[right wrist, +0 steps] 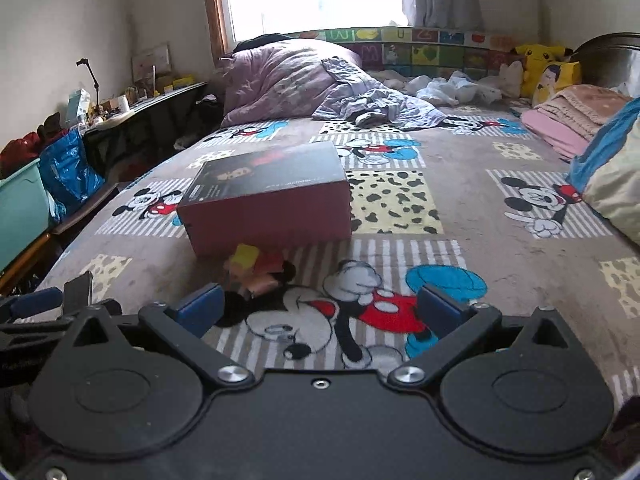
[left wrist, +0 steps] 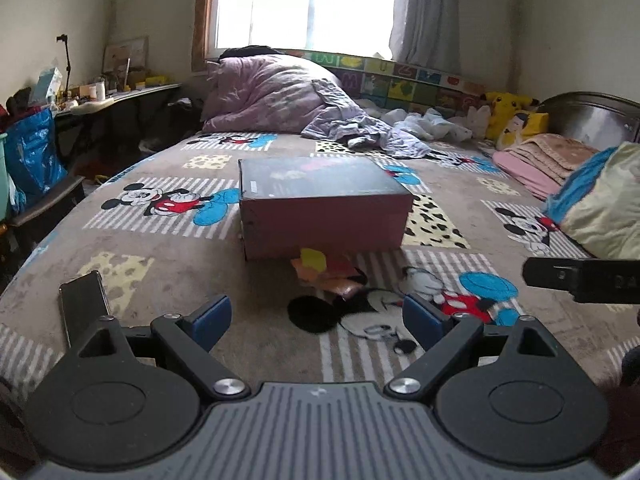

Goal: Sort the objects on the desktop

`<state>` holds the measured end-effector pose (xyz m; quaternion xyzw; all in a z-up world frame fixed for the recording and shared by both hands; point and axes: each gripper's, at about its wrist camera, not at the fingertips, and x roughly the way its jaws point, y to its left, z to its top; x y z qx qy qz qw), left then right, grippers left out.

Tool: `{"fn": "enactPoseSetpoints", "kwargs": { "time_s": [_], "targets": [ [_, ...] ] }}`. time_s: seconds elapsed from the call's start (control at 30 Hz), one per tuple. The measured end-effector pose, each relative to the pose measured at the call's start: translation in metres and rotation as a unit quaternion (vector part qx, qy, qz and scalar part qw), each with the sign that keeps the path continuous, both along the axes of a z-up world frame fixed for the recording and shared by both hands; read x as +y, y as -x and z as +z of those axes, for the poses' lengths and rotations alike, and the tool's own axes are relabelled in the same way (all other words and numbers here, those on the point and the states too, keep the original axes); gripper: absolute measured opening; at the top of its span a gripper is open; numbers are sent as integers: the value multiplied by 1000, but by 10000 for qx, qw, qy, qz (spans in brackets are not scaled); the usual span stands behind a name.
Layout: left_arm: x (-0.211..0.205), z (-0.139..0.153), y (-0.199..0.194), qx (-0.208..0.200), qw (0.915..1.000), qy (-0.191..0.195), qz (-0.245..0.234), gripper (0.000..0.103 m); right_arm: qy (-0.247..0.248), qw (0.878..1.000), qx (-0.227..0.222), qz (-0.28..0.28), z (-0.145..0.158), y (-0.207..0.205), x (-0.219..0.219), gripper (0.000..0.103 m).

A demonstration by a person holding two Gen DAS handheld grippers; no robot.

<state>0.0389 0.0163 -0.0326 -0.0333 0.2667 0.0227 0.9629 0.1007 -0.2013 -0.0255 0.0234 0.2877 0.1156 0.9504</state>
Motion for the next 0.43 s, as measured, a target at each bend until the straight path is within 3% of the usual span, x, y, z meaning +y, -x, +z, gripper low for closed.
{"fn": "enactPoseSetpoints", "kwargs": {
  "time_s": [0.43],
  "targets": [
    [-3,11,28,-258,9997,-34,-35,93,78,9996,197,210,-6,31,14,103]
  ]
}}
